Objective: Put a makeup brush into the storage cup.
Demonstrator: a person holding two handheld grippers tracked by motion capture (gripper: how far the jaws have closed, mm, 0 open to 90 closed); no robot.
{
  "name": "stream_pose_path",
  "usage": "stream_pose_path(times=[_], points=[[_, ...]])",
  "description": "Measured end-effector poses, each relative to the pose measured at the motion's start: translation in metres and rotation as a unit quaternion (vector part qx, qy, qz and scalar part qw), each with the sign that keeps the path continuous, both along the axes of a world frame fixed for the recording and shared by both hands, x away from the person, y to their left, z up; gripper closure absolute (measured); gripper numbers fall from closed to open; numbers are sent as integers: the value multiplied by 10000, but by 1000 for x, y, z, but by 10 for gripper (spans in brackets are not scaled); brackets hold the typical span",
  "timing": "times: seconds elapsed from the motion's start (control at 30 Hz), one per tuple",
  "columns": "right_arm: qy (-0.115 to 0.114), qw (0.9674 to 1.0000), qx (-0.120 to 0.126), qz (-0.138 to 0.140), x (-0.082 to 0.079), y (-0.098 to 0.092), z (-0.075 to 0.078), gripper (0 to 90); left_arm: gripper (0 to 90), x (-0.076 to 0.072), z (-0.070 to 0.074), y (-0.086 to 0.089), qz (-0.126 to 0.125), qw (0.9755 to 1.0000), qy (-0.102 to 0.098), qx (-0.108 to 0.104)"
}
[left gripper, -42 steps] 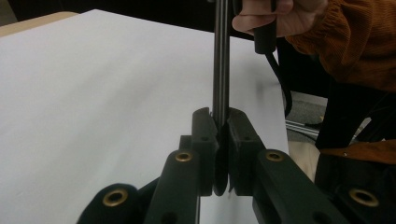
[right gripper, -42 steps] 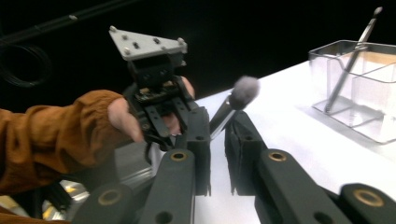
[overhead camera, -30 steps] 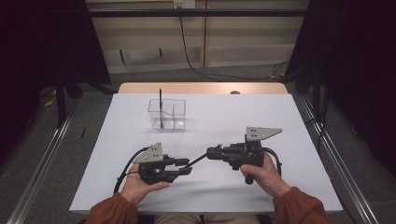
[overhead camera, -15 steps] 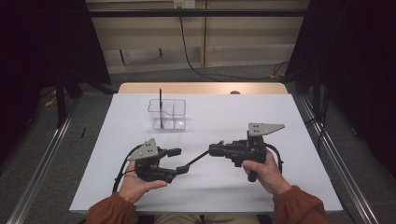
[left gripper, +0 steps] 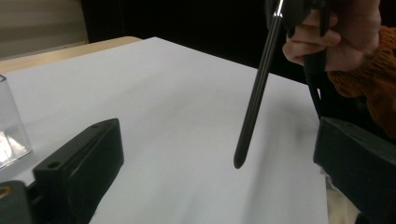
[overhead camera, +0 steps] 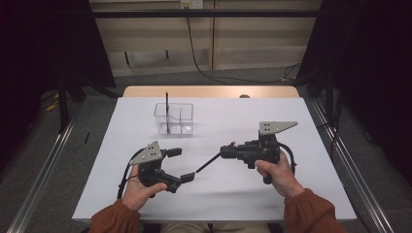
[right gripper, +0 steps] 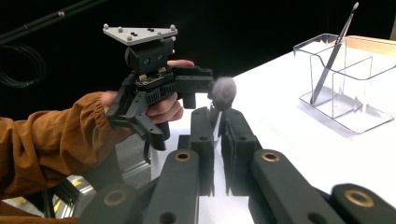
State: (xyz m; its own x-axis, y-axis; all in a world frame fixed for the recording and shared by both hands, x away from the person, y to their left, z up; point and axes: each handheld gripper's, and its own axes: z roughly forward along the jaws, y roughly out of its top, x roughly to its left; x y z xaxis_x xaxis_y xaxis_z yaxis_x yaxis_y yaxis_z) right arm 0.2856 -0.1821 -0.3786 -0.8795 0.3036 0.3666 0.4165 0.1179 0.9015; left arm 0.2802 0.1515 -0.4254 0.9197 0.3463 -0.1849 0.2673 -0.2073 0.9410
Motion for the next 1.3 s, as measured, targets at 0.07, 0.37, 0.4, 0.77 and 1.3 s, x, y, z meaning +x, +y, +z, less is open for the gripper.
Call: stream_pose_path(times=[0.07,0.37,0.4,0.77,1.3], points=[[-2,10000,-34,18,1,1,4,838,13,-1,0,0,0,10000,-26,41],[61,9976,-679,-72,13,4,15,838,13,-2,1,0,100,9999,-69,91],[83,9969,-774,-70,14,4,15,838,14,-2,1,0,122,9998,-76,101],[-18,9914,-1309,18,21,9,27,838,30,1,2,-7,159,9996,-148,195],[84,9747,-2201,384,25,27,34,838,50,1,1,-18,-111,9996,-185,180]])
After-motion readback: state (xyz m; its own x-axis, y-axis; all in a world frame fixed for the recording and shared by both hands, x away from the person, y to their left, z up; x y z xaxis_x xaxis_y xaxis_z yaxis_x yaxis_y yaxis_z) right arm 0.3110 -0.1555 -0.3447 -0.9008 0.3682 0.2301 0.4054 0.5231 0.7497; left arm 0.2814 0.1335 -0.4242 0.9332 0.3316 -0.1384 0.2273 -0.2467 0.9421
